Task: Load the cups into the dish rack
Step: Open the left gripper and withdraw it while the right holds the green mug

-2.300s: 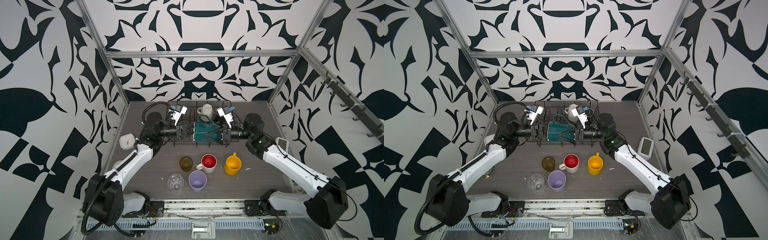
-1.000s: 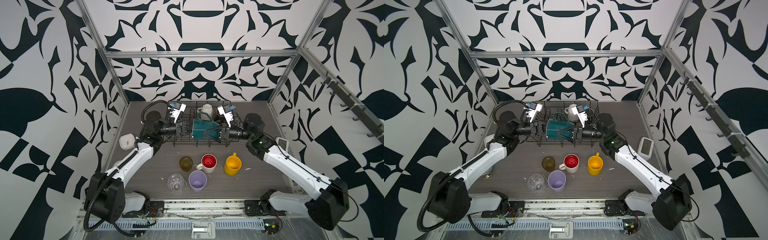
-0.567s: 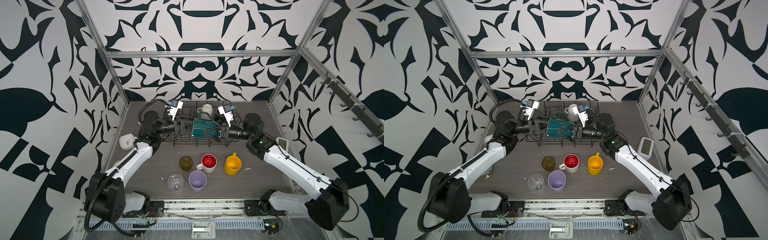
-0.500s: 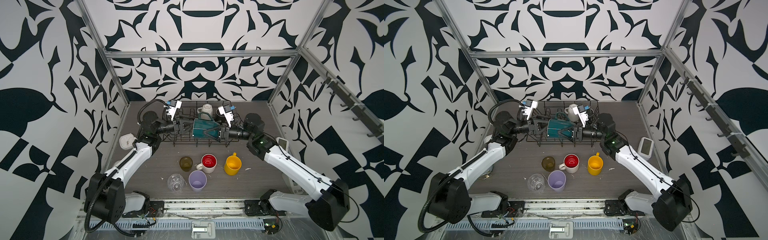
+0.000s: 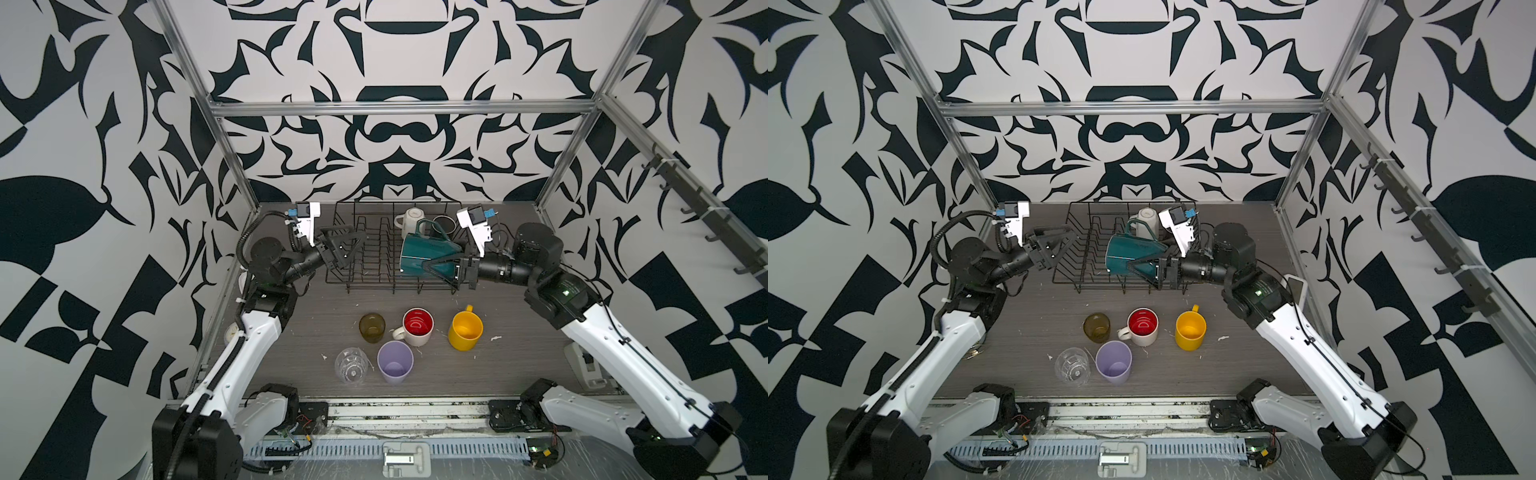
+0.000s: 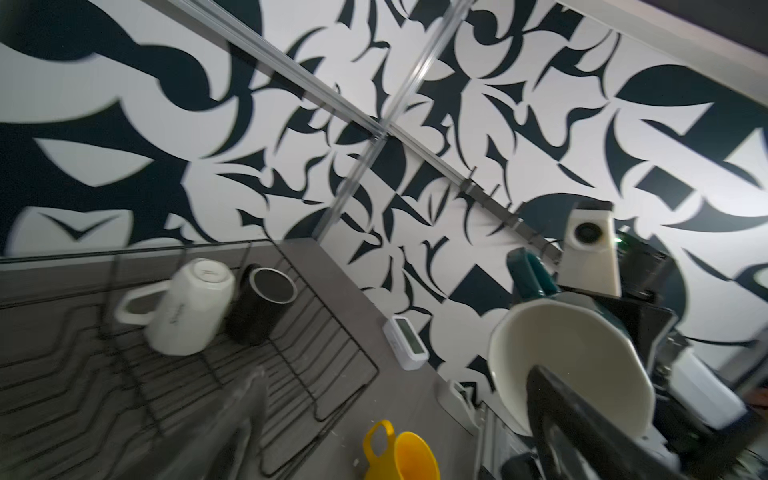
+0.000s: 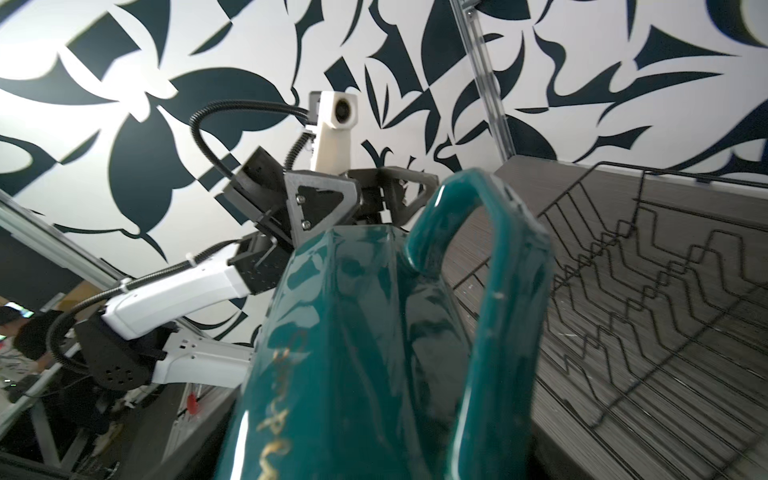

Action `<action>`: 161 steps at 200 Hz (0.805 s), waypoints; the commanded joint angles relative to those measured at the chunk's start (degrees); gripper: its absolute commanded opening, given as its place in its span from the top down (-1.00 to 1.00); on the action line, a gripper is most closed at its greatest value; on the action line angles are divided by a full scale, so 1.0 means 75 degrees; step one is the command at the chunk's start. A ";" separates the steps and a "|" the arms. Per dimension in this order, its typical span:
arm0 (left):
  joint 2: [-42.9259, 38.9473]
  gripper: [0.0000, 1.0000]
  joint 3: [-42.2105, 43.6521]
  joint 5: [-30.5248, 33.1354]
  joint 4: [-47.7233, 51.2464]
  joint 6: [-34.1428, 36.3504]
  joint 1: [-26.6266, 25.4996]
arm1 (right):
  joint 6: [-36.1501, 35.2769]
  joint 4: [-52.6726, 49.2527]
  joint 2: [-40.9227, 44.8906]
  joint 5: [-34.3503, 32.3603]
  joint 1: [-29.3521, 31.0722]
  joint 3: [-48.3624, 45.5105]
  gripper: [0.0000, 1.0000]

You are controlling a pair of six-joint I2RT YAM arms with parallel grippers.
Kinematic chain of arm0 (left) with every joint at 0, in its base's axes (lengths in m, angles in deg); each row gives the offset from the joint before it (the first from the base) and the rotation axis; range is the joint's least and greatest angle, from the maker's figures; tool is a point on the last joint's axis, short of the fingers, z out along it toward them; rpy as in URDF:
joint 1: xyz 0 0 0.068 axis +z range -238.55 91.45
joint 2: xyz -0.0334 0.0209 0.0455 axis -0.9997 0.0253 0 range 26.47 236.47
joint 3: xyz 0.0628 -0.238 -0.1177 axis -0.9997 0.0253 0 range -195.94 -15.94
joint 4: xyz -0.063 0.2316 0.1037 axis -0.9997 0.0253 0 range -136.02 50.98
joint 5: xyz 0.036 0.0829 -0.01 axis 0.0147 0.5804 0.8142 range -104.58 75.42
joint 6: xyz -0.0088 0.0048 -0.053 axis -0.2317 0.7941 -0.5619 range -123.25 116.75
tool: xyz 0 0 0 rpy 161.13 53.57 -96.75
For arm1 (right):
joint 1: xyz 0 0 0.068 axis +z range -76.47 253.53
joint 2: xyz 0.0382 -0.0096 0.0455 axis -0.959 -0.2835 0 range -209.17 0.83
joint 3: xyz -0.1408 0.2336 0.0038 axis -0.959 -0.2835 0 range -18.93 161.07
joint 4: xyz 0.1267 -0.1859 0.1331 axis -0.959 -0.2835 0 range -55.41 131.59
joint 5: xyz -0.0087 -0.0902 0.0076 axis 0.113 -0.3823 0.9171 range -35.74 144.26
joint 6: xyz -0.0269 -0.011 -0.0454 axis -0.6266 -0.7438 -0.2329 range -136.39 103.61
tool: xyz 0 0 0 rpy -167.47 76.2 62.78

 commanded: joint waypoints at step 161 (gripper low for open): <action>-0.2300 -0.99 -0.0961 0.5949 0.6370 0.2082 0.0046 | -0.2949 -0.4759 -0.3377 -0.5848 -0.0142 0.3675 1.00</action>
